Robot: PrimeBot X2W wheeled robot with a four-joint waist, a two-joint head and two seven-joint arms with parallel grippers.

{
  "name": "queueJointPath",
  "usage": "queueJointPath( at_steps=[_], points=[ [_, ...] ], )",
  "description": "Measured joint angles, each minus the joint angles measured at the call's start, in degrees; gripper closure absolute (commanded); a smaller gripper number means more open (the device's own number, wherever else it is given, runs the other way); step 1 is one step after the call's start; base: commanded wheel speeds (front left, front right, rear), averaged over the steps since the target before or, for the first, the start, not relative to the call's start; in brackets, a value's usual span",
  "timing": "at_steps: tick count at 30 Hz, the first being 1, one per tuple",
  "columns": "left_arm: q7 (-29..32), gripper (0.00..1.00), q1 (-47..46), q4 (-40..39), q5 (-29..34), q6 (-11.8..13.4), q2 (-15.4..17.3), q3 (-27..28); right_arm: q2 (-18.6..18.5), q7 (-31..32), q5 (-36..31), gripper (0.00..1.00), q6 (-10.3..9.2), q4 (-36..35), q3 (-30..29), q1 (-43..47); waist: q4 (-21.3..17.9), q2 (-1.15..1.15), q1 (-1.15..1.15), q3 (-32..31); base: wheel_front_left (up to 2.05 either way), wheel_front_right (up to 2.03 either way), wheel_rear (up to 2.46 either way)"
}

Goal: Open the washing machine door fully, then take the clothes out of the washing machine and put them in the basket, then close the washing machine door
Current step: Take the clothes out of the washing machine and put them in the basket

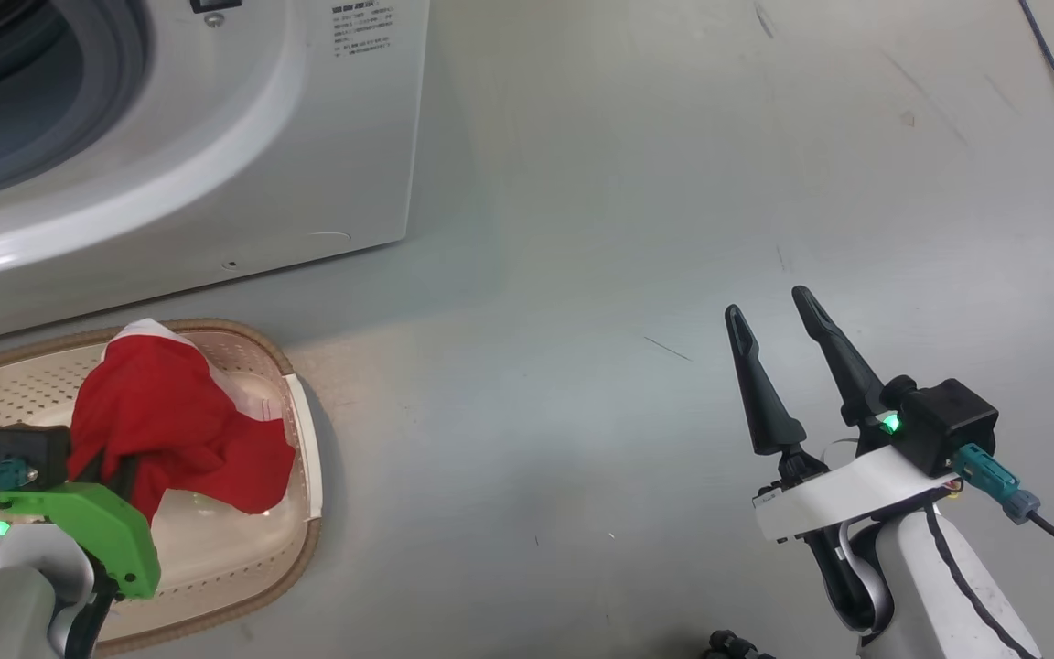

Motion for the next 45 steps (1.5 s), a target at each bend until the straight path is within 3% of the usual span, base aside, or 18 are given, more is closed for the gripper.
queueJointPath(
  at_steps=[10, 22, 23, 24, 25, 32, 45],
  points=[
    [0.5, 1.00, -2.1, 4.8, 0.0, 0.0, 0.0, -0.1, 0.1, 0.0, 0.7, 0.00, -0.04, -0.5, -0.3, -0.8, -2.4, 0.00, 0.00, 3.0, 0.00, 0.00, 0.00],
    [0.4, 1.00, -3.6, 8.7, -0.8, 0.0, -0.9, -0.5, 0.2, 0.0, 1.3, 0.00, -0.64, -0.6, -0.6, -1.3, -2.0, 0.00, 0.00, 3.1, 0.00, 0.00, 0.00],
    [0.4, 0.83, -3.8, 9.1, -1.1, 0.0, -1.3, -0.5, 0.2, 0.0, 1.3, 0.00, -0.64, -0.6, -0.6, -1.3, -1.8, 0.00, 0.00, 2.9, 0.00, 0.00, 0.00],
    [0.4, 0.34, -3.8, 9.4, -1.2, 0.0, -1.5, -0.5, 0.2, 0.0, 1.3, 0.00, -0.64, -0.6, -0.6, -1.4, -1.7, 0.00, 0.00, 2.8, 0.00, 0.00, 0.00],
    [0.4, 0.00, -3.8, 9.8, -1.2, 0.0, -1.7, -0.5, 0.2, 0.0, 1.3, 0.00, -0.63, -0.6, -0.5, -1.4, -1.6, 0.00, 0.00, 2.7, 0.00, 0.00, 0.00],
    [0.3, 0.00, -3.9, 12.1, -1.6, 0.0, -2.5, -0.9, 0.2, 0.0, 1.3, 0.00, -0.65, -0.1, -0.5, -1.6, -0.8, 0.00, 0.00, 1.5, 0.00, 0.00, 0.00],
    [-5.8, 0.00, -4.0, 10.8, -1.6, 0.0, -6.5, -2.5, 0.2, 0.0, 1.2, 0.00, -1.13, 0.8, -3.2, -1.7, 1.5, 0.00, 0.00, -3.6, 0.00, 0.00, 0.00]
  ],
)
